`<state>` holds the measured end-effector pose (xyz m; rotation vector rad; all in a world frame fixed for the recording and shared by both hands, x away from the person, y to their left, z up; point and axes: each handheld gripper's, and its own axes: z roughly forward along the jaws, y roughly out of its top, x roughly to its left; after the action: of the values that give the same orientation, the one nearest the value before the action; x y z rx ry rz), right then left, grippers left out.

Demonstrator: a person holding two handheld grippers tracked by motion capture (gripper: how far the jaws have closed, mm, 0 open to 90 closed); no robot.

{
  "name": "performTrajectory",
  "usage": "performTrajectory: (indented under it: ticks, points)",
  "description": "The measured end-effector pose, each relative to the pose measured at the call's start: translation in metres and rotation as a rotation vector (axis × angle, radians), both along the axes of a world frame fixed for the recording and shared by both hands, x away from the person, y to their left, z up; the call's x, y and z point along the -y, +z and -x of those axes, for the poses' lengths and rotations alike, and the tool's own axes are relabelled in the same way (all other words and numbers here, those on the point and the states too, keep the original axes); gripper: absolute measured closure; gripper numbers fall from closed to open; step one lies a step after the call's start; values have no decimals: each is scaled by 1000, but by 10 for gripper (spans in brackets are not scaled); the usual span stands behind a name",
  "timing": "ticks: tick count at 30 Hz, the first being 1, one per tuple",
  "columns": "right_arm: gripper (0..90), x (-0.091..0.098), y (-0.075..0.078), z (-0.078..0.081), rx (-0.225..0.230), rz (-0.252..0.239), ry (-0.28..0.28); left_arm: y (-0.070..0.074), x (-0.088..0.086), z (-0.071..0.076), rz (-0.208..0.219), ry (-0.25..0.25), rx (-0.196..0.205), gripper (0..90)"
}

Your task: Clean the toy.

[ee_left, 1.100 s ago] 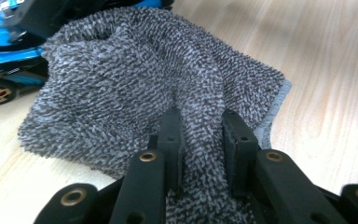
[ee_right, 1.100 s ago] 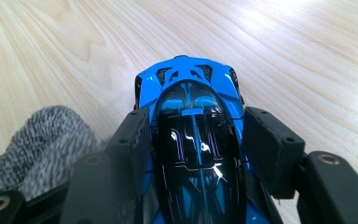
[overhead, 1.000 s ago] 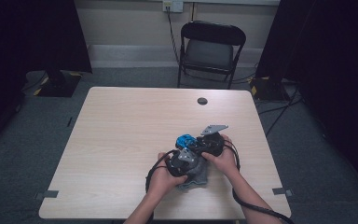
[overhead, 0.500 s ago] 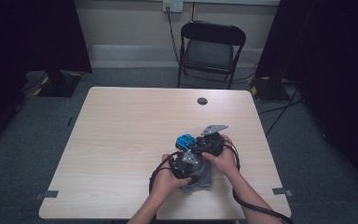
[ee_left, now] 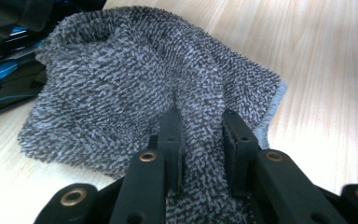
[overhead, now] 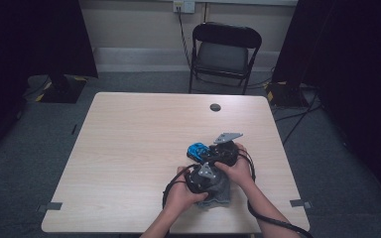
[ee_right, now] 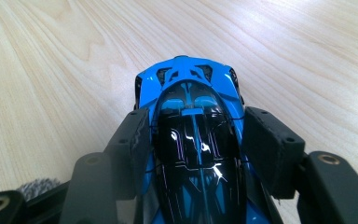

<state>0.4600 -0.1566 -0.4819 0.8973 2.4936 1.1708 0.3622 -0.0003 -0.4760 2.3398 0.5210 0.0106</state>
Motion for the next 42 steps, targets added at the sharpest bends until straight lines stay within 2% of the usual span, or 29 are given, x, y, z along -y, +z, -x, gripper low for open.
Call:
performTrajectory:
  ticks: [13,20,21,27,28,34,37,38,42]
  points:
    - [425,0,0,0,1,-1,-1,0,8,5,8,-35,-6,724]
    - [425,0,0,0,2,-2,0,3,14,11,31,-73,-7,724]
    - [425,0,0,0,1,-2,0,4,14,11,24,-80,-5,724]
    - [425,0,0,0,3,-4,0,8,12,15,43,-93,-1,724]
    - [425,0,0,0,3,-2,-1,11,11,15,34,-99,0,724]
    - [425,0,0,0,1,-3,1,16,-10,15,59,-83,3,724]
    - [425,0,0,0,3,-3,1,23,-28,13,77,-52,-4,723]
    - [425,1,-1,0,3,-5,1,24,-34,13,92,-28,-3,723]
    - [425,1,-1,1,5,-10,0,33,-60,10,105,39,11,722]
